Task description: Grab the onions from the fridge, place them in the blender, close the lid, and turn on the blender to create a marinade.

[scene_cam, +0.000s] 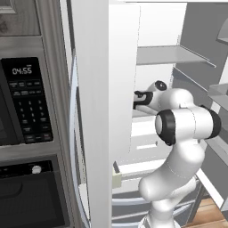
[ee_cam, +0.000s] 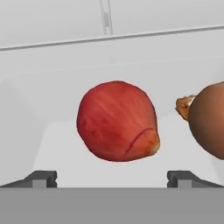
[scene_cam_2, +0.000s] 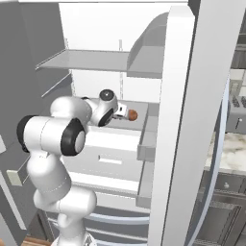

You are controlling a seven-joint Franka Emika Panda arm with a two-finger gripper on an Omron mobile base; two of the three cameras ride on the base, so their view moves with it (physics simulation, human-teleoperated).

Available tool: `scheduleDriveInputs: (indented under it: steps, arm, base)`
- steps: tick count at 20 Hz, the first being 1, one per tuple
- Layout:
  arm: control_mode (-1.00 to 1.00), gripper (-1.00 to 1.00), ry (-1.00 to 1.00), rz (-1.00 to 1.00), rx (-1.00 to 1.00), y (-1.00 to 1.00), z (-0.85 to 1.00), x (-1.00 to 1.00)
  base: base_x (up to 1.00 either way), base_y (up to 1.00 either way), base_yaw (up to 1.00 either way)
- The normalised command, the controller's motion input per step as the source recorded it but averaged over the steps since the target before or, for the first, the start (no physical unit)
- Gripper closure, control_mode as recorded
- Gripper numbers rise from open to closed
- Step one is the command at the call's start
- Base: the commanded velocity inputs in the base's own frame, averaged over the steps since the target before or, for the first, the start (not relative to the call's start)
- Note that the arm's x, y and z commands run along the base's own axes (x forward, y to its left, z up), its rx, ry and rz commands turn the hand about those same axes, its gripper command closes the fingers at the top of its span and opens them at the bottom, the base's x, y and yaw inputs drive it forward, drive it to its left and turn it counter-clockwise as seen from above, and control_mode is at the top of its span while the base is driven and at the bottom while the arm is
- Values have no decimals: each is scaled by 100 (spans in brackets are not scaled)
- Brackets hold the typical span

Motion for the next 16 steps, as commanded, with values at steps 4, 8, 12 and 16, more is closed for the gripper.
scheduleDriveInputs:
  steps: [4, 8, 12, 16]
  arm:
    - [-100, -100, 2, 0, 0, 0, -3, 28]
    - [-100, -100, 1, 0, 0, 0, -7, 24]
    - [-100, -100, 1, 0, 0, 0, -9, 22]
    - [-100, -100, 1, 0, 0, 0, -13, 22]
  base:
    - [0, 0, 0]
    - [0, 0, 0]
    - [0, 0, 0]
    - [0, 0, 0]
